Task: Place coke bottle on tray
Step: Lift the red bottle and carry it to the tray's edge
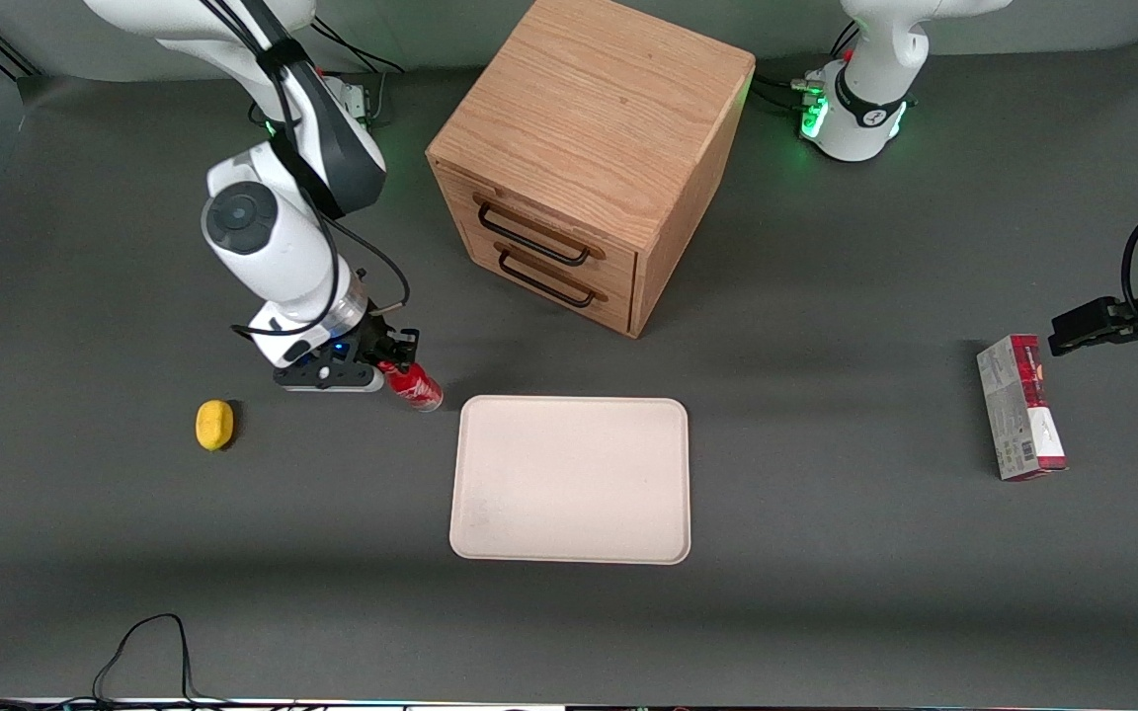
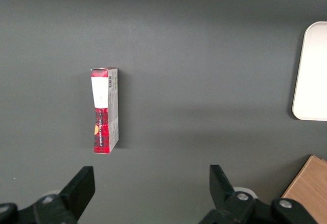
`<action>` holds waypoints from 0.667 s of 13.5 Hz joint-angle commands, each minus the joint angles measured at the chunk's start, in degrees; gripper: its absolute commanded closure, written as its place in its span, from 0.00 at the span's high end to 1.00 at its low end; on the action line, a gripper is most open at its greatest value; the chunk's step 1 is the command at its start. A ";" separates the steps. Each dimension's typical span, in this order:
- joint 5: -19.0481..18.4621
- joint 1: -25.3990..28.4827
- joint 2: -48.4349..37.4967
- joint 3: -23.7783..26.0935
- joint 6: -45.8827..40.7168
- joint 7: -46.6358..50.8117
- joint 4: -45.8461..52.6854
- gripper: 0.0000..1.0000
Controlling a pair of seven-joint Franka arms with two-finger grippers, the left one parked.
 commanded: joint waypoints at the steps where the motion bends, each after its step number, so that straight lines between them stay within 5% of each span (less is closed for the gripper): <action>1: -0.78 0.12 6.05 0.78 -10.85 1.78 16.40 0.11; 6: -2.43 0.56 19.57 1.92 -31.60 1.61 46.80 0.19; 9: -3.50 0.65 25.30 2.71 -31.28 0.90 54.05 0.22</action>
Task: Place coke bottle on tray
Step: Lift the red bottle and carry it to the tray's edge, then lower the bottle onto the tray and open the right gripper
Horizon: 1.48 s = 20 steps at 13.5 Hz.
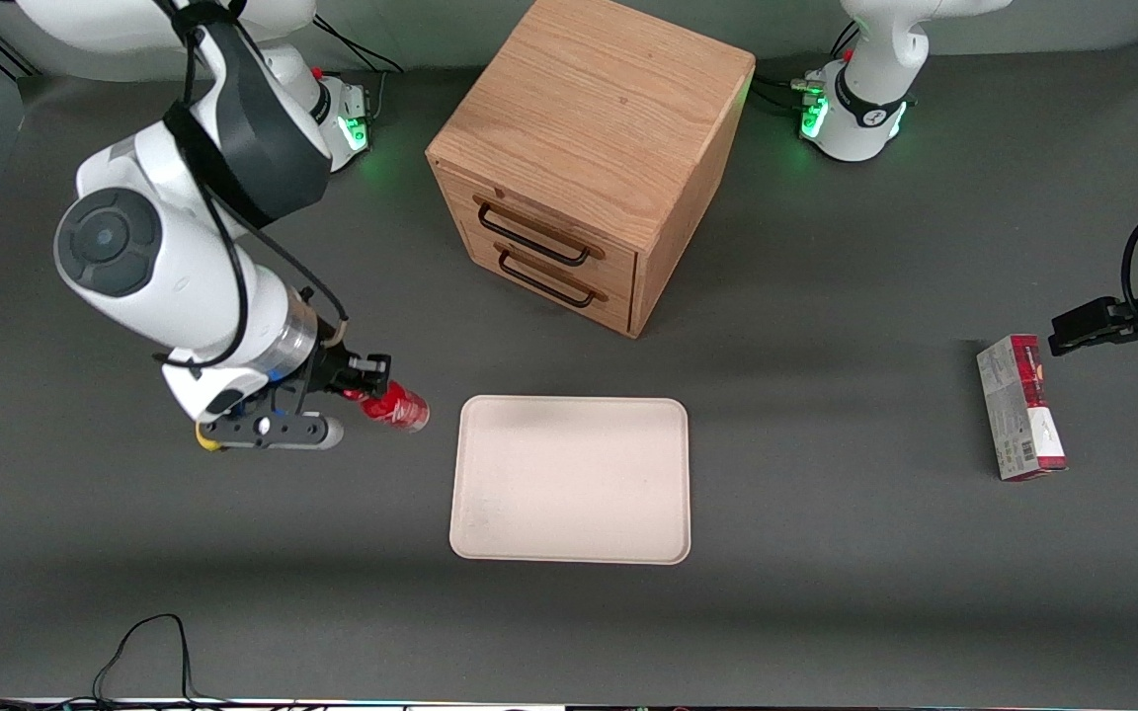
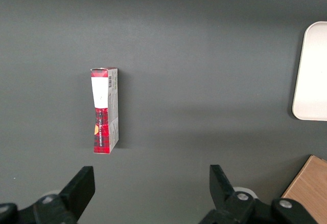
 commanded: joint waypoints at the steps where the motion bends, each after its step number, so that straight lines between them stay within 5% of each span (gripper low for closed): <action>1: -2.61 0.62 8.64 2.09 -0.13 0.88 10.84 0.22; 3: -6.99 0.63 11.89 3.85 5.23 0.70 11.47 0.22; 9: -11.14 0.63 22.53 3.85 20.70 -3.08 11.74 0.22; 18: -12.82 1.07 24.65 4.21 22.31 -2.90 10.68 0.34; 20: -12.73 1.15 24.65 4.29 22.31 -2.73 10.42 0.46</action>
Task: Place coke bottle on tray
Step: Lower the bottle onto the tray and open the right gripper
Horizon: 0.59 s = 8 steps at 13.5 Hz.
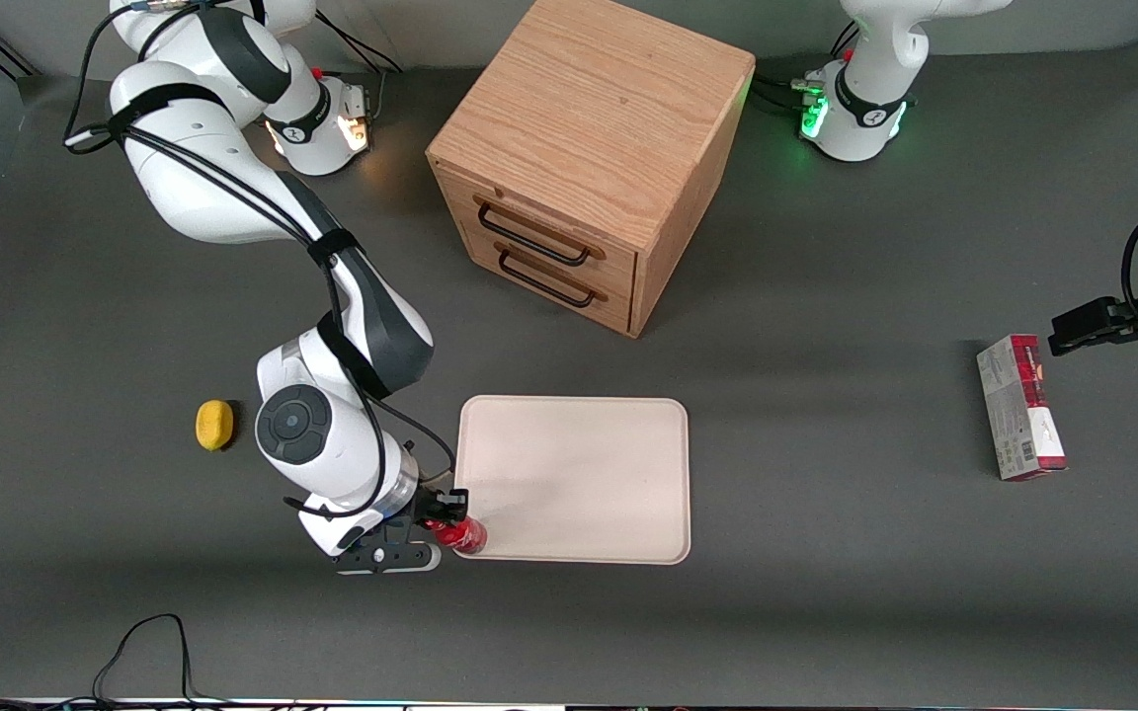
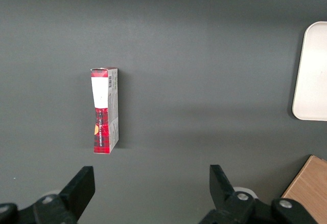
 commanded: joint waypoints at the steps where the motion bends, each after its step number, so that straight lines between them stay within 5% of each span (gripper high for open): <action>1: -1.35 0.34 0.70 0.55 -0.42 -0.16 1.00 0.67; 4: -1.44 0.25 0.18 0.46 -0.33 -0.68 0.73 1.00; 8: -0.83 -0.53 -6.99 0.37 -5.40 -0.25 -3.02 1.00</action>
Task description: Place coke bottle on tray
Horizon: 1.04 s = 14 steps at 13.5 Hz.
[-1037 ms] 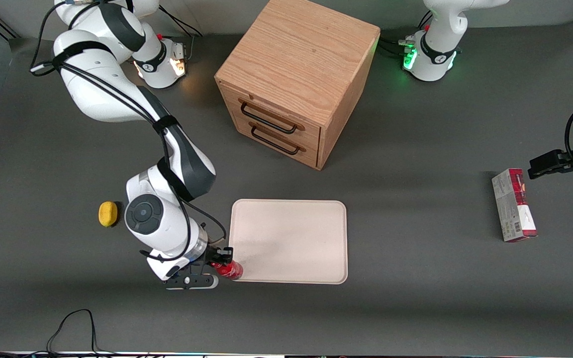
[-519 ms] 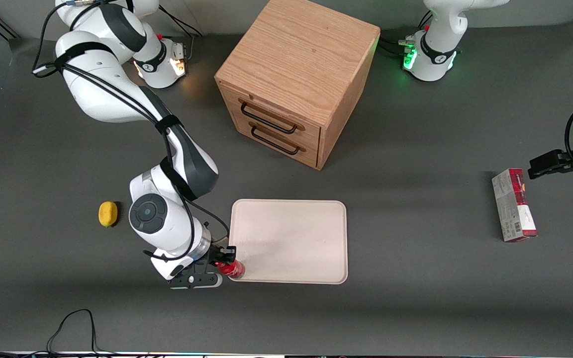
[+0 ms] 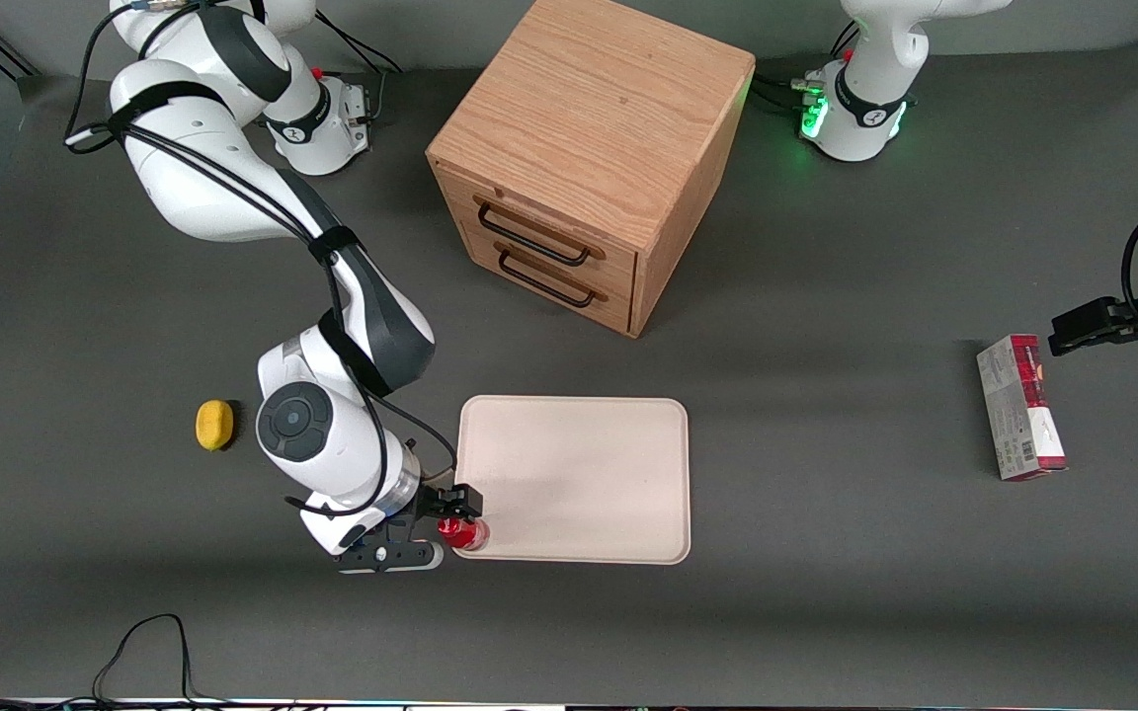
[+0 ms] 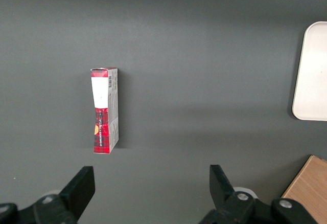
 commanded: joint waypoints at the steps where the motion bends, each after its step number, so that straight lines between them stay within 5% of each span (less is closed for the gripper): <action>1: -0.17 -1.11 -9.68 -0.01 -6.25 -0.60 -6.96 1.00; 3: 3.95 -3.30 -20.22 -0.80 -8.02 -1.39 -17.58 1.00; 7: 16.26 -3.49 -41.67 -12.03 -11.53 -8.85 -37.01 1.00; 11: 16.10 -3.32 -59.87 -17.85 -14.79 -11.60 -53.19 1.00; 14: 15.84 -3.32 -65.18 -22.59 -19.26 -16.69 -55.52 1.00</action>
